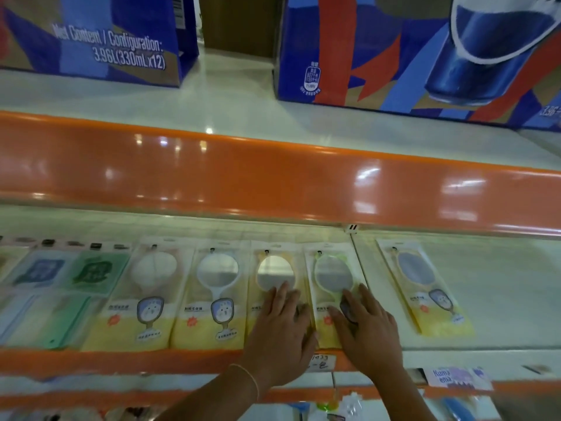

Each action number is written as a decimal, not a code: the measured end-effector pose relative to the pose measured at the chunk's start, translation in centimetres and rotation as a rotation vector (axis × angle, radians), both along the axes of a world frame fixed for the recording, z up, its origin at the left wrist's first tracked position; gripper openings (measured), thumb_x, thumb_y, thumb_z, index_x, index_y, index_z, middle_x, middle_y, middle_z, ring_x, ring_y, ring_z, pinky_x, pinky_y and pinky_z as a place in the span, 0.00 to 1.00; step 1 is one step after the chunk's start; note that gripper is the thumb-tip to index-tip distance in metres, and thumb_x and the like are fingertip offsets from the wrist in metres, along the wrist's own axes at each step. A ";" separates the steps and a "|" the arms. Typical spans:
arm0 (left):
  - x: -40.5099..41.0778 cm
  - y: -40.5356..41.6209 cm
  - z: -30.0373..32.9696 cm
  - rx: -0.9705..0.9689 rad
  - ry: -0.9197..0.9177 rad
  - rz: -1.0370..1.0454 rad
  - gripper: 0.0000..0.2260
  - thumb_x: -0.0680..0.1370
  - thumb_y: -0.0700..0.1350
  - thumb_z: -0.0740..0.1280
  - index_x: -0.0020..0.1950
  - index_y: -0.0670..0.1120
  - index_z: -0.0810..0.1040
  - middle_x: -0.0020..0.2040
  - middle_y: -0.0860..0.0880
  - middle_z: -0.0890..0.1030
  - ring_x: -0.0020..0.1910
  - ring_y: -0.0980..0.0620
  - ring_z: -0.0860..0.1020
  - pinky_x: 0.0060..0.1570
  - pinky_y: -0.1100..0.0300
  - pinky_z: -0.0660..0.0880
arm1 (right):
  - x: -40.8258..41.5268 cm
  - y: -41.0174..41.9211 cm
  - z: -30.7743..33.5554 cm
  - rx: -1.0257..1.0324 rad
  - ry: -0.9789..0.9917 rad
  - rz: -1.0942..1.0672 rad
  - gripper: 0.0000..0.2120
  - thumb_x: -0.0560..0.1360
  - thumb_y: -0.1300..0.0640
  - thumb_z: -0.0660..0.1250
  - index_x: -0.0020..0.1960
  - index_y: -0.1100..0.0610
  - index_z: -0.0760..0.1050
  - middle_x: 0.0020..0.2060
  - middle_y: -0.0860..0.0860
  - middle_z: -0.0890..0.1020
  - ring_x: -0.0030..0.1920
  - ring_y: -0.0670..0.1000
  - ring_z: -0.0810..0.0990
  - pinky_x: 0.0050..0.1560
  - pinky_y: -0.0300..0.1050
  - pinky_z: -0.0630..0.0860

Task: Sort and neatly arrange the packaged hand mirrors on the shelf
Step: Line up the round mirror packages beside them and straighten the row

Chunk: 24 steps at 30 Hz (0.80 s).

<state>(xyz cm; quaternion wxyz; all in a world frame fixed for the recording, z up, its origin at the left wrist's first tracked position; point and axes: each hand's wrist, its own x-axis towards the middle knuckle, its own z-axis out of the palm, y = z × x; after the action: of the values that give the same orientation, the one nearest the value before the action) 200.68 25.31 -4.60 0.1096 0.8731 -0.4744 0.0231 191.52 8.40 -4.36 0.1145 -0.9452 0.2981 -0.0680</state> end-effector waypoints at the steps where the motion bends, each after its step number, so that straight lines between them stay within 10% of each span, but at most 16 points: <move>1: 0.1 0.0 -0.1 -0.001 -0.008 -0.002 0.27 0.80 0.60 0.47 0.68 0.46 0.71 0.73 0.42 0.66 0.76 0.40 0.53 0.74 0.42 0.49 | 0.0 0.1 0.0 -0.002 -0.002 0.003 0.37 0.72 0.27 0.42 0.71 0.44 0.67 0.74 0.54 0.66 0.73 0.55 0.66 0.67 0.54 0.66; 24: 0.1 -0.2 -0.6 -0.015 -0.048 0.024 0.23 0.79 0.60 0.52 0.63 0.47 0.74 0.67 0.44 0.72 0.74 0.39 0.60 0.70 0.39 0.61 | -0.4 -0.2 -0.7 0.005 -0.088 -0.001 0.32 0.71 0.27 0.51 0.67 0.43 0.71 0.69 0.49 0.71 0.67 0.53 0.69 0.64 0.53 0.69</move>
<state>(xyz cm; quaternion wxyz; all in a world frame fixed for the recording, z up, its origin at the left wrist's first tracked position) 200.77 25.15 -5.21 0.1045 0.8772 -0.4661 0.0488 191.15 8.18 -5.05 0.1301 -0.9409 0.2932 -0.1089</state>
